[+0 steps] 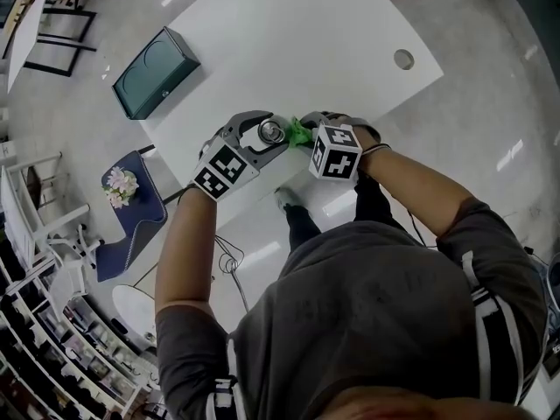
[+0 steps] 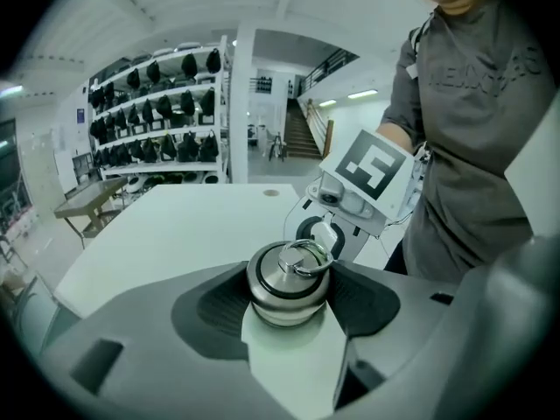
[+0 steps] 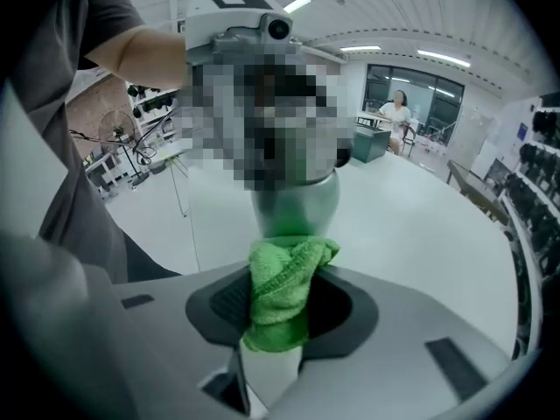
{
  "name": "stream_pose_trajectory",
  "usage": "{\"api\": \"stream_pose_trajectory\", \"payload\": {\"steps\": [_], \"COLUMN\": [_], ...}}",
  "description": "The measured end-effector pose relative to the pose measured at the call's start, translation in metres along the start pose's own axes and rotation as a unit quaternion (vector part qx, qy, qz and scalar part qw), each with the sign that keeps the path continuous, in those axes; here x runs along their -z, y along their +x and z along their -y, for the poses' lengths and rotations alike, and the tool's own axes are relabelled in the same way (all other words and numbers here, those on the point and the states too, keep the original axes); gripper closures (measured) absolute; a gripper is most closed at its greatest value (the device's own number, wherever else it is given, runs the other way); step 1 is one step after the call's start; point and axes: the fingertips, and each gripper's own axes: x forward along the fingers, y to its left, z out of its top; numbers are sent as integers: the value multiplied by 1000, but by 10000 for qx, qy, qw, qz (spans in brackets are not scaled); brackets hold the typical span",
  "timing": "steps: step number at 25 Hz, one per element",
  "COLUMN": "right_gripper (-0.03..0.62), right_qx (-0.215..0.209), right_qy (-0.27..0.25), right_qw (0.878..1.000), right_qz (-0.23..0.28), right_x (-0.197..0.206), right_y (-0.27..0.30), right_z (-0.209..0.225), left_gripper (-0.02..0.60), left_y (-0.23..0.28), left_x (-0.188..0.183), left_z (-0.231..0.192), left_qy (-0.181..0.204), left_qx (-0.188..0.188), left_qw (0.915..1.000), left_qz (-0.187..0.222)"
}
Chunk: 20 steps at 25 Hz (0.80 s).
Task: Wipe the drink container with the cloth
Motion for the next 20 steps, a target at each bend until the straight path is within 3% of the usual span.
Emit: {"api": "stream_pose_trajectory", "payload": {"steps": [3,6,9,11,14,17,20], "right_gripper": [473,473,473,473,476,476,476], "right_qx": [-8,152,470,647,668,557,540], "right_qy": [90,317,451,216,-187,-258,-244], "right_qw": [9999,9984,9924,9892,9912,9951,9970], "right_qz": [119,439,1049,1299,1127,770,490], "right_x": [-1,-9,-38,-60,-67,-49,-30], "right_y": [-1,-20,-60,-77,-72,-63,-53], "right_z": [3,15,31,35,33,33,34], "left_gripper": [327,327,328,328,328,328,328], "left_y": [0,-10,-24,-28,-31,-44,-58], "left_x": [-1,2,1,-1,-3,-2,0], "left_z": [-8,-24,-44,-51,-56,-67,-78], "left_qy": [-300,-1320,-2554,-3168,-3758,-4246,-4546], "left_qx": [22,-179,-537,-648,-698,-746,-826], "left_qw": [9994,9890,9574,9335,9059,8737,8469], "left_qz": [195,642,1236,1548,1824,2255,2631]}}
